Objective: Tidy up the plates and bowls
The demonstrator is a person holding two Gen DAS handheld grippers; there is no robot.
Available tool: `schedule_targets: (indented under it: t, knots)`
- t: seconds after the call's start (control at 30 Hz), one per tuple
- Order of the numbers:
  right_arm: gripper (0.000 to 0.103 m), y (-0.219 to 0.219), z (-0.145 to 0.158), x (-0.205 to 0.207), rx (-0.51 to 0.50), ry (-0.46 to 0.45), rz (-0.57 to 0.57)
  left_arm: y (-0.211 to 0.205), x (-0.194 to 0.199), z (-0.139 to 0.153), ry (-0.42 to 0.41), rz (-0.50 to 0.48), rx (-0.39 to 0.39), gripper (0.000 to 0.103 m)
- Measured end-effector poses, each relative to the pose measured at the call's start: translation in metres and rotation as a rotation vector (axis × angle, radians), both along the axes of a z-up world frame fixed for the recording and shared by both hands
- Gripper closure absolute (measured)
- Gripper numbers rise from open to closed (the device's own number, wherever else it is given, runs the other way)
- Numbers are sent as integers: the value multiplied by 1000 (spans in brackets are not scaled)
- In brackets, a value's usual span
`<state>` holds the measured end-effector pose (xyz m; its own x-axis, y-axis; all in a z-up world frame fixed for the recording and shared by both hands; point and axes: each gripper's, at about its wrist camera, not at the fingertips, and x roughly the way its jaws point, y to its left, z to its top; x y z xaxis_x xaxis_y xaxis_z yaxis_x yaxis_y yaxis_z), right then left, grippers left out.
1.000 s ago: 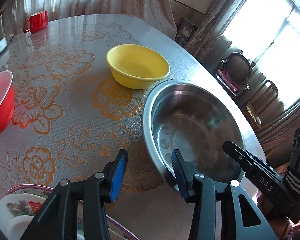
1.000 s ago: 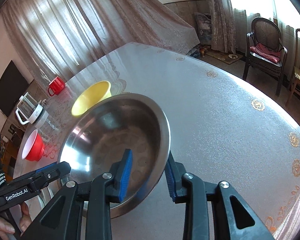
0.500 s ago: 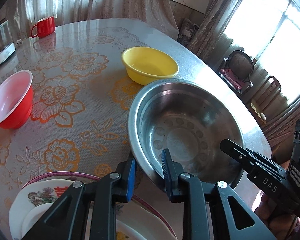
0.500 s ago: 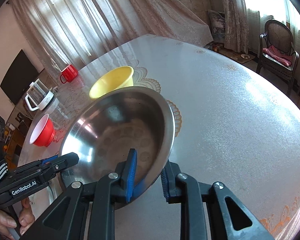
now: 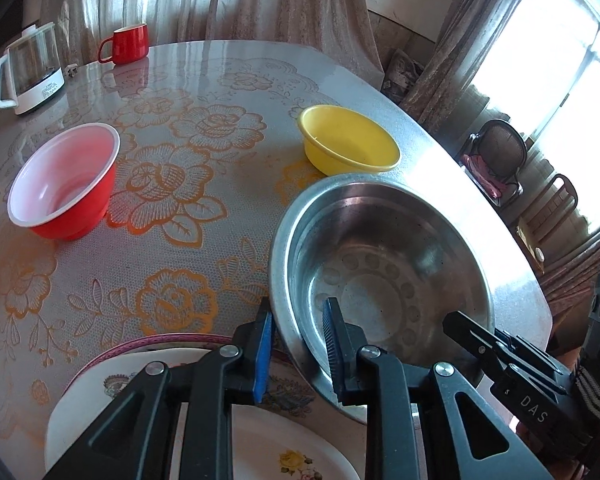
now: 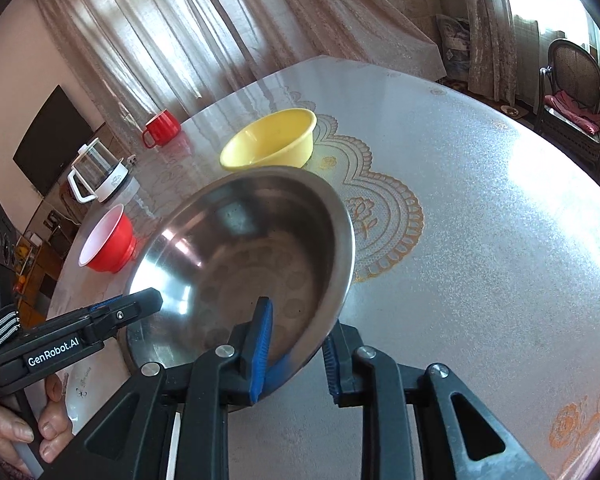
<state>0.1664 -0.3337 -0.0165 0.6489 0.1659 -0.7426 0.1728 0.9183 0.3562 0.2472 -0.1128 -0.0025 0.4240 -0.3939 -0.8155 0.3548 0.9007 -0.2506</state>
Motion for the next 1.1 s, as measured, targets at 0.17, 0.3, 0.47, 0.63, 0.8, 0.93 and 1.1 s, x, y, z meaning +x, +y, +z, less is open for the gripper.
schedule_targets:
  t: [0.17,0.3,0.47,0.63,0.8,0.93,1.1]
  knots:
    - [77,3,1,-1,2,5,3,0,3,8,-21,5,1,79]
    - [73,10,2,-2,-30,6,25,5,-1,11,-34,21,5,78]
    - [69,14,7,-7,-69,4,47,15,-9,17,-61,42,10,72]
    - [64,6,16,-14,-114,-6,34,22,-13,24,-77,41,10,68]
    - [62,-4,33,-17,-140,-48,26,20,-19,29,-102,21,41,60]
    - [61,-8,46,-9,-128,-82,36,18,-17,29,-90,10,36,60]
    - [61,-9,54,10,-88,-90,63,17,-13,31,-118,12,53,36]
